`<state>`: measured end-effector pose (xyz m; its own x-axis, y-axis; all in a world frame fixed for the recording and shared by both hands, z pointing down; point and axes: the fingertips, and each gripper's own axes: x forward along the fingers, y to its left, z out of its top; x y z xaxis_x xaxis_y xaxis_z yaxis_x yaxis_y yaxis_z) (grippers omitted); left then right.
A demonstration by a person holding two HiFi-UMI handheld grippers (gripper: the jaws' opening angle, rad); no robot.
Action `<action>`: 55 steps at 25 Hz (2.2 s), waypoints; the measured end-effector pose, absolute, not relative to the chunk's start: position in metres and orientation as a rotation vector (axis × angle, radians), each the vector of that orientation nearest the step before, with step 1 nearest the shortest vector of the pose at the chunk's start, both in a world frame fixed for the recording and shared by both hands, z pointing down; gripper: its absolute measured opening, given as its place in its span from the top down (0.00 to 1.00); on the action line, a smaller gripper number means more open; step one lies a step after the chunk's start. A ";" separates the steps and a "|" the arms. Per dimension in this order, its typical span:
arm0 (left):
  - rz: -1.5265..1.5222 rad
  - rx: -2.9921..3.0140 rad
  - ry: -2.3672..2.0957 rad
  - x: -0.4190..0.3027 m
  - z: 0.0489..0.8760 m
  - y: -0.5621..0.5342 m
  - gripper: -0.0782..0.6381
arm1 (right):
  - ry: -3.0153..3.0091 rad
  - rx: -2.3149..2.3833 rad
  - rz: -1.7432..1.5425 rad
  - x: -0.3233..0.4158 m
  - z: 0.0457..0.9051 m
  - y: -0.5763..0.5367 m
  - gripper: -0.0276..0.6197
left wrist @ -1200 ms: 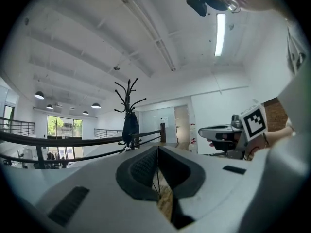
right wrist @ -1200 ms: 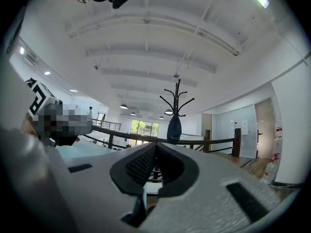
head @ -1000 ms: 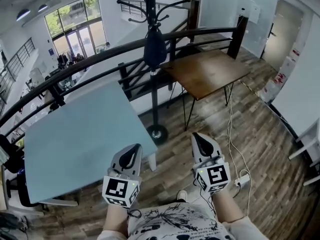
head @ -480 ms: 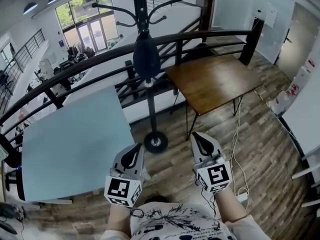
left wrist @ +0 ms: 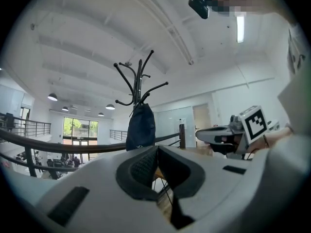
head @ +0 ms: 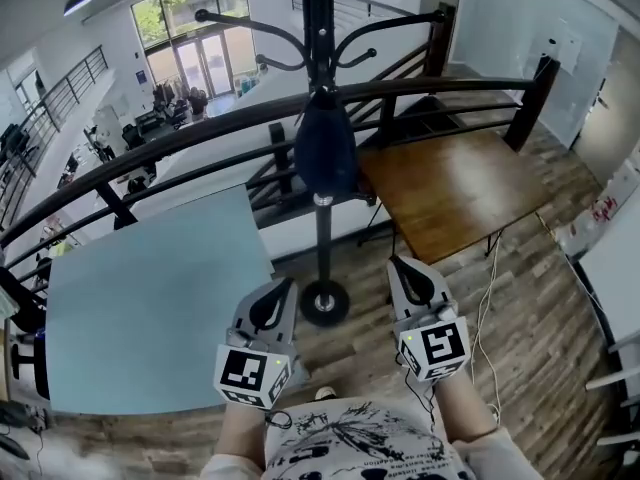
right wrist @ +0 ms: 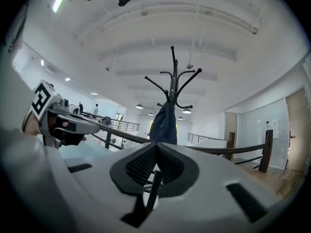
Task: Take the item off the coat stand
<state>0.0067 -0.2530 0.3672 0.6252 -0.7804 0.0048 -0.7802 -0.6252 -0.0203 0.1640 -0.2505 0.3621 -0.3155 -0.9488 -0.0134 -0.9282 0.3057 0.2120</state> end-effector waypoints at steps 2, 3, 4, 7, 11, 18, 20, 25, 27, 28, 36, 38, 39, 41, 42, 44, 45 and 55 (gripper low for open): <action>-0.015 -2.797 1.373 -0.001 0.365 -0.269 0.88 | -2.449 1.772 -0.274 0.162 0.360 -0.272 0.97; -0.010 -2.789 1.383 -0.005 0.365 -0.276 0.88 | -2.457 1.775 -0.269 0.160 0.360 -0.282 0.97; -0.007 -2.781 1.391 -0.008 0.365 -0.282 0.88 | -2.467 1.773 -0.268 0.158 0.359 -0.292 0.97; -0.021 -2.734 1.425 -0.019 0.359 -0.298 0.88 | -2.481 1.756 -0.325 0.149 0.349 -0.320 0.97; -0.025 -2.671 1.507 -0.033 0.354 -0.313 0.88 | -2.498 1.731 -0.354 0.144 0.334 -0.356 0.96; -0.004 -2.574 1.634 -0.038 0.348 -0.312 0.88 | -2.594 1.622 -0.387 0.130 0.304 -0.401 0.79; 0.009 -2.567 1.690 -0.039 0.350 -0.311 0.88 | -2.613 1.587 -0.389 0.125 0.299 -0.410 0.75; -0.030 -2.520 1.786 -0.044 0.358 -0.321 0.88 | -2.608 1.571 -0.356 0.122 0.294 -0.445 0.70; -0.040 -2.515 1.801 -0.043 0.360 -0.321 0.88 | -2.581 1.548 -0.289 0.121 0.300 -0.455 0.70; -0.041 -2.516 1.796 -0.040 0.361 -0.320 0.88 | -2.572 1.535 -0.260 0.121 0.302 -0.459 0.70; -0.030 -2.518 1.767 -0.033 0.356 -0.312 0.88 | -2.645 1.507 -0.111 0.124 0.301 -0.468 0.94; -0.027 -2.529 1.767 -0.032 0.361 -0.313 0.88 | -2.652 1.507 -0.117 0.124 0.298 -0.466 0.95; -0.027 -2.535 1.763 -0.031 0.365 -0.313 0.88 | -2.651 1.514 -0.132 0.124 0.295 -0.465 0.95; -0.035 -2.544 1.760 -0.027 0.366 -0.312 0.88 | -2.655 1.532 -0.188 0.128 0.286 -0.459 0.95; -0.039 -2.546 1.759 -0.025 0.366 -0.311 0.88 | -2.661 1.541 -0.224 0.130 0.279 -0.455 0.95; -0.037 -2.542 1.763 -0.026 0.365 -0.309 0.88 | -2.674 1.563 -0.291 0.135 0.263 -0.443 0.95; -0.029 -2.540 1.761 -0.028 0.365 -0.309 0.88 | -2.681 1.569 -0.321 0.135 0.256 -0.437 0.95; 0.006 -2.551 1.735 -0.026 0.361 -0.302 0.88 | -2.739 1.539 -0.531 0.134 0.207 -0.369 0.95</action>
<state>-0.0258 -0.3018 0.3608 0.3677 -0.9293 -0.0349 -0.9295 -0.3661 -0.0448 0.1344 -0.3691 0.2068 -0.5329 -0.8223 -0.1994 -0.8373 0.4784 0.2647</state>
